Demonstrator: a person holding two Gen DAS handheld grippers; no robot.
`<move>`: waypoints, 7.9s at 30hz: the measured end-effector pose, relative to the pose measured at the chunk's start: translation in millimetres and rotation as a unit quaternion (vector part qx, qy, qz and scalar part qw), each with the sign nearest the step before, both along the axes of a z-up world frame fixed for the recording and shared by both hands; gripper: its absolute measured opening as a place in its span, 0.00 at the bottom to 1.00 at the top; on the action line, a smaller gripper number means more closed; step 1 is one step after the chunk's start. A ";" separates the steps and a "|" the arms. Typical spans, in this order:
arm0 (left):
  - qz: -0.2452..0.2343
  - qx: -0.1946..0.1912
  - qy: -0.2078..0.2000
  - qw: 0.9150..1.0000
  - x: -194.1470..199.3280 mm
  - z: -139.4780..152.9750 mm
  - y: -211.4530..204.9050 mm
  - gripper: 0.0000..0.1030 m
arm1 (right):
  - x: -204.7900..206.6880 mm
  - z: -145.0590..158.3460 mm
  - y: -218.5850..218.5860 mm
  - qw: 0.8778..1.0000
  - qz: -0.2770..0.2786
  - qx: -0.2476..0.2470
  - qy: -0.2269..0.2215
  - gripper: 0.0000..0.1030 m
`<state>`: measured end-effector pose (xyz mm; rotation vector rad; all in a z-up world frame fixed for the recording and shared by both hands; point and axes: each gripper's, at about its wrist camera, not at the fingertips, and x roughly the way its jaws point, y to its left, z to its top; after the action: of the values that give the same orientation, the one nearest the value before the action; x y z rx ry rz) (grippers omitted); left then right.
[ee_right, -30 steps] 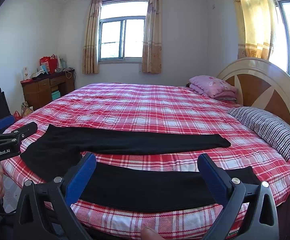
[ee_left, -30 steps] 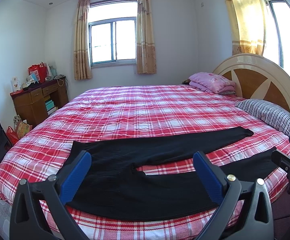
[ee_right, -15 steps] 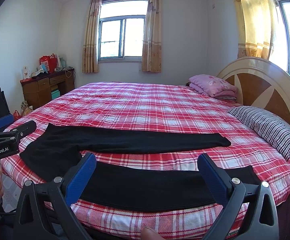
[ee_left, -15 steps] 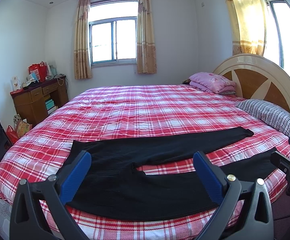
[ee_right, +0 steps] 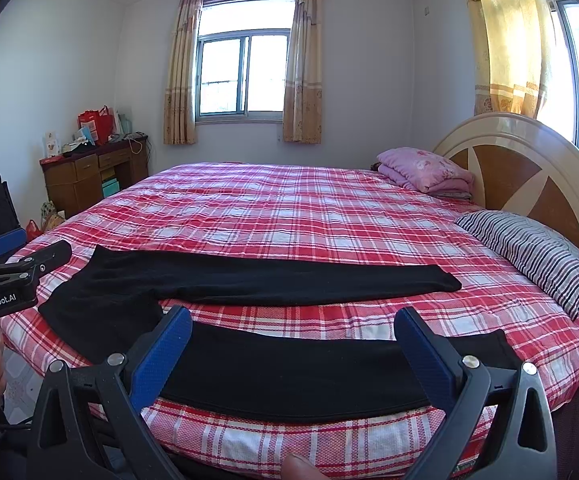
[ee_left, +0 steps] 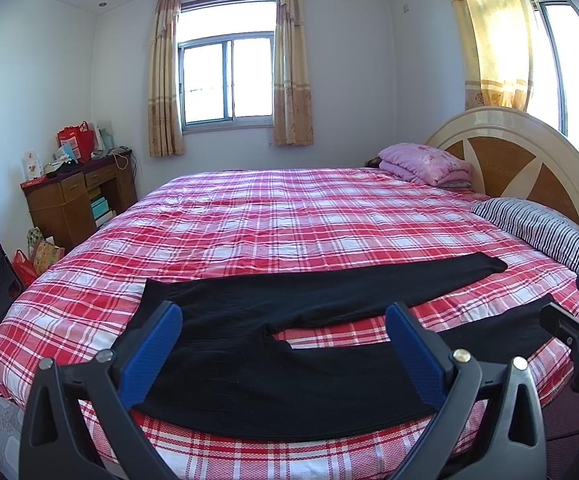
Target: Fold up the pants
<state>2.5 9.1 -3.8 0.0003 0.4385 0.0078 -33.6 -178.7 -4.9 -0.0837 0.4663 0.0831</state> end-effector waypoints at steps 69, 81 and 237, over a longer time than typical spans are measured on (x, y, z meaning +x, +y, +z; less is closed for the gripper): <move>0.063 0.005 0.282 0.957 296.6 -162.5 218.5 0.45 | 273.4 -104.0 -103.8 0.975 -0.066 -0.071 0.198 0.99; 0.023 -0.006 0.295 0.955 302.3 -163.8 210.0 0.16 | 347.3 -100.5 -221.8 0.958 -0.175 -0.033 0.225 0.74; -0.032 -0.060 0.216 0.974 93.1 -159.1 236.7 0.26 | 105.4 -164.8 118.1 0.929 0.272 -0.196 0.158 0.33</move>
<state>95.6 245.8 -162.9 -0.1045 0.8738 -0.0836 71.8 -60.6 -169.7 -0.6019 0.7697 0.5562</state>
